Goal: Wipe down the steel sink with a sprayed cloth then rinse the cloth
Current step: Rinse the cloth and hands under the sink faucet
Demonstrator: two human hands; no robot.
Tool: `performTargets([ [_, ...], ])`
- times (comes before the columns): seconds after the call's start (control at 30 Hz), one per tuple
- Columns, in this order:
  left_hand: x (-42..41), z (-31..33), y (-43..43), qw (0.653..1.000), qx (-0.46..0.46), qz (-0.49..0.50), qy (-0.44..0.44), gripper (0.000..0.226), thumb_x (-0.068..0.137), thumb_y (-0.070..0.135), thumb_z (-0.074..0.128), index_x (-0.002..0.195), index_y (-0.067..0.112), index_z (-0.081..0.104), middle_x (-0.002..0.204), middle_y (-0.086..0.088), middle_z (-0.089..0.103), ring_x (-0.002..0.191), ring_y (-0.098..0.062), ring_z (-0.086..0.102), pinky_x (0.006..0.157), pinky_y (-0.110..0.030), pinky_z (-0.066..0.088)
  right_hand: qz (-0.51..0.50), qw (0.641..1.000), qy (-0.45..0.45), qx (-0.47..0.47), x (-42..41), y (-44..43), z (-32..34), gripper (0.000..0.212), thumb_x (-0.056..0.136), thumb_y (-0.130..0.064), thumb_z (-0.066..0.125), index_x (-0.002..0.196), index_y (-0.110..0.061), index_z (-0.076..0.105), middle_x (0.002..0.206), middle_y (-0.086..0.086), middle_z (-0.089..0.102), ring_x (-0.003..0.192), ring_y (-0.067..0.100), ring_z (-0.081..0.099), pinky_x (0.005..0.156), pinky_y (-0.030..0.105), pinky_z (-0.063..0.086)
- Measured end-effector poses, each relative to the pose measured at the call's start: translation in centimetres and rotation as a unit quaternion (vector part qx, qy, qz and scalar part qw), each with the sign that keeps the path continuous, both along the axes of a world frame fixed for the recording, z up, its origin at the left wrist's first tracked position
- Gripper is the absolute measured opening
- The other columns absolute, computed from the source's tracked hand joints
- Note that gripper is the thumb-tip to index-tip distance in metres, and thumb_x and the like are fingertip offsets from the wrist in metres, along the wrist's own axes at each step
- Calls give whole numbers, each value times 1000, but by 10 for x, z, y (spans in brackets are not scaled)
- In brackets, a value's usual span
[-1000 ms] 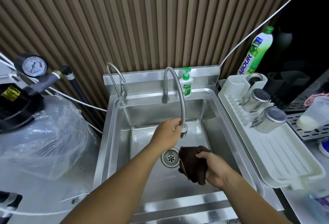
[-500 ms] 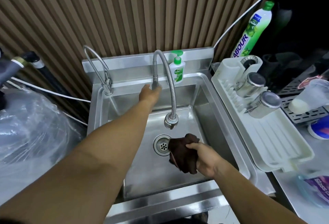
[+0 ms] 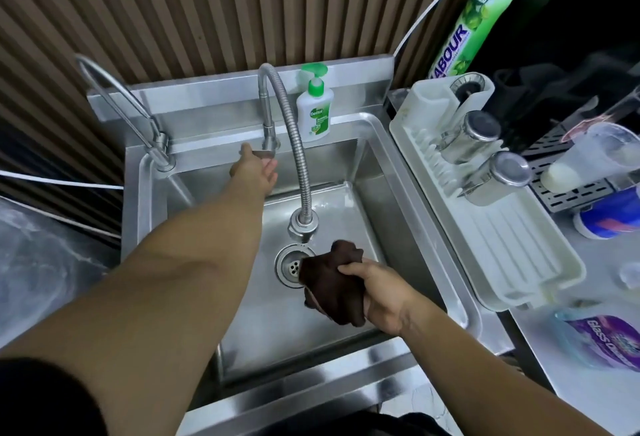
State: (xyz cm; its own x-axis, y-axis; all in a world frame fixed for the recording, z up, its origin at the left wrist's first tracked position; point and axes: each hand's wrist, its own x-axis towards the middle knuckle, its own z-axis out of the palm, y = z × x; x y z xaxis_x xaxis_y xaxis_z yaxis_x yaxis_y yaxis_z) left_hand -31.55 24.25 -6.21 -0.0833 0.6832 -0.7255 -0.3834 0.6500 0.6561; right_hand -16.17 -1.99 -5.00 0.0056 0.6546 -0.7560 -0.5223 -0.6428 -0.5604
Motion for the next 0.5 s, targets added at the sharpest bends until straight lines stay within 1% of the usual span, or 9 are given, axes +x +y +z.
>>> performTargets([
  [0.07,-3,1,-7,999,2,-35,-13,61,96,64,45,122,12,59,108,-3,74,98,-23,71,97,-46,52,-7,1000,16,4,-2,2,3,29,97,-1,51,125,-2,60,117,26,70,111,40,68,96,49,55],
  [0.13,-9,-3,-30,996,7,-82,44,72,93,73,38,119,11,64,109,-5,73,92,-22,70,91,-42,54,-19,999,33,-3,-4,6,3,31,99,-1,48,129,-1,57,117,29,69,104,43,69,82,49,60],
  [0.17,-12,-7,-51,991,5,-117,66,74,93,75,36,114,10,65,109,-5,71,90,-22,68,86,-39,53,-24,999,42,-10,-5,9,2,32,100,-1,47,130,-1,56,117,30,68,102,46,69,81,52,59],
  [0.23,-17,-15,-99,981,-29,-179,65,74,93,76,35,102,10,67,100,-7,69,83,-22,63,78,-36,50,-21,998,47,-18,-6,18,-7,33,100,-3,47,132,-3,56,120,29,67,108,48,66,95,57,53],
  [0.3,-21,-28,-141,973,-79,-216,32,82,88,82,34,98,8,69,89,-9,69,77,-25,62,72,-34,51,-9,999,26,-25,-10,30,-15,30,101,-5,48,129,-5,59,117,24,70,110,39,68,102,54,50],
  [0.33,-23,-35,-155,966,-96,-239,9,90,84,87,33,103,7,71,91,-11,72,80,-27,65,75,-35,53,0,1000,16,-25,-14,37,-18,29,101,-7,49,128,-5,60,116,22,72,110,36,68,103,52,49],
  [0.4,-25,-39,-175,959,-103,-263,-32,94,76,91,40,111,11,74,104,-12,76,96,-29,69,93,-41,54,25,999,0,-30,-23,51,-18,30,101,-11,51,128,-5,62,113,19,73,109,32,69,102,48,51],
  [0.43,-28,-38,-180,960,-90,-262,-40,86,76,87,49,112,13,75,106,-12,76,100,-29,69,97,-42,52,41,999,-3,-31,-29,57,-15,30,100,-13,52,126,-3,64,111,18,74,104,31,71,94,45,56],
  [0.5,-32,-33,-184,973,-33,-226,-34,59,80,62,70,107,10,74,103,-15,74,92,-28,69,91,-41,54,73,997,-3,-21,-39,68,-11,29,99,-18,55,118,0,68,106,19,74,90,28,73,67,33,60],
])
